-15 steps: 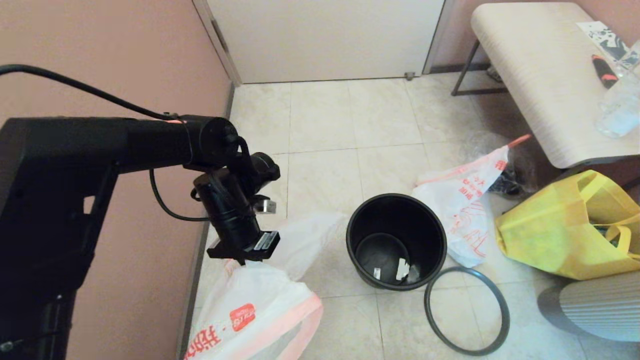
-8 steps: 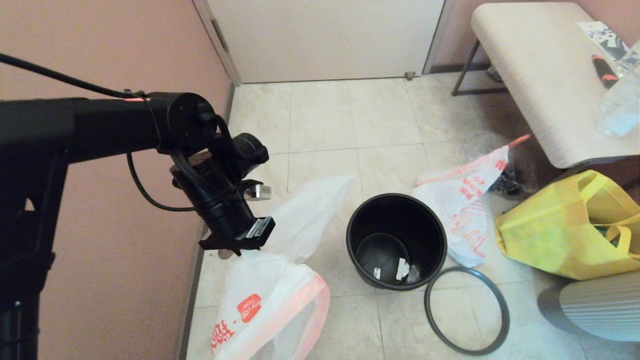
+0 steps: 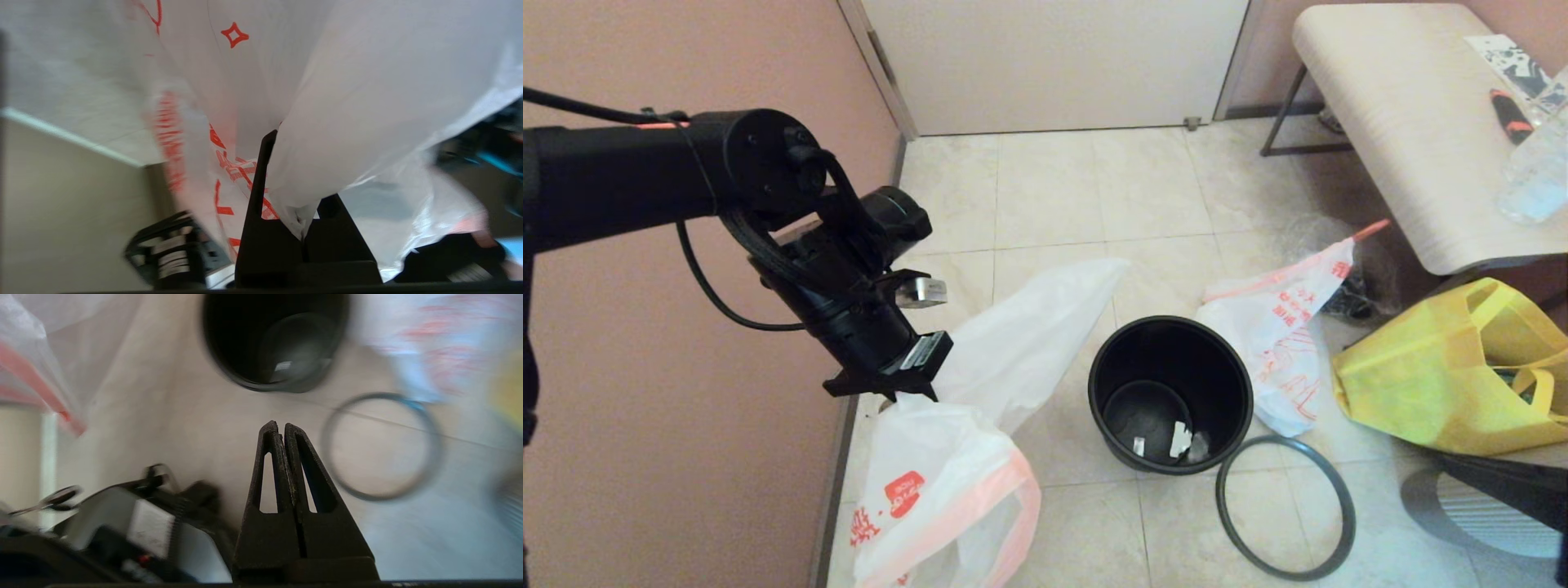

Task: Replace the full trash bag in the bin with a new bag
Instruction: Put the new garbage bag on the trash can

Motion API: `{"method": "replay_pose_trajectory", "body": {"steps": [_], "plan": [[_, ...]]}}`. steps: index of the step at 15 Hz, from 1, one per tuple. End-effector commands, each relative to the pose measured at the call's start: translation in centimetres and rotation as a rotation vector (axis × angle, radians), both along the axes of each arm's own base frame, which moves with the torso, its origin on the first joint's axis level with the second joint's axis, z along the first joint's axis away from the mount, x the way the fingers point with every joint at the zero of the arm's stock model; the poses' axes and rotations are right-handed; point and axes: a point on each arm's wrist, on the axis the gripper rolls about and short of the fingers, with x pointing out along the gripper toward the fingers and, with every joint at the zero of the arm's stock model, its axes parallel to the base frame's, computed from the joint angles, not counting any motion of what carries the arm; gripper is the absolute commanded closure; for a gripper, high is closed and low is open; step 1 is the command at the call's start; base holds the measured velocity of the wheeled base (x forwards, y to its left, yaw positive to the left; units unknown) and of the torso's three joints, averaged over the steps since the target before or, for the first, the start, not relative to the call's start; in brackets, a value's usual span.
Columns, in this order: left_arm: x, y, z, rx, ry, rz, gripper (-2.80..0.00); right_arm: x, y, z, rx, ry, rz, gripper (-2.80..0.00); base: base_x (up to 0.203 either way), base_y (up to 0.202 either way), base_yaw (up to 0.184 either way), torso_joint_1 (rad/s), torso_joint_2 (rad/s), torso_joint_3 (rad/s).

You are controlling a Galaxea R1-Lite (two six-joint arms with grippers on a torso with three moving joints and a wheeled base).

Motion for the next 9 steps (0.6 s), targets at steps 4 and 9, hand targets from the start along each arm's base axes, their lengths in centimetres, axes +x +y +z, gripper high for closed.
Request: {"method": "replay_pose_trajectory", "body": {"steps": [4, 9], "plan": [[0.5, 1.6, 0.5, -0.068, -0.010, 0.050, 0.00, 10.3, 12.5, -3.3, -0.005, 0.140, 0.274, 0.00, 0.000, 0.000, 0.000, 0.000, 0.00, 0.000], [2.9, 4.2, 0.8, -0.244, -0.091, 0.149, 0.00, 11.1, 19.5, -2.8, 0.018, 0.076, 0.410, -2.80, 0.000, 0.000, 0.000, 0.000, 0.00, 0.000]]}}
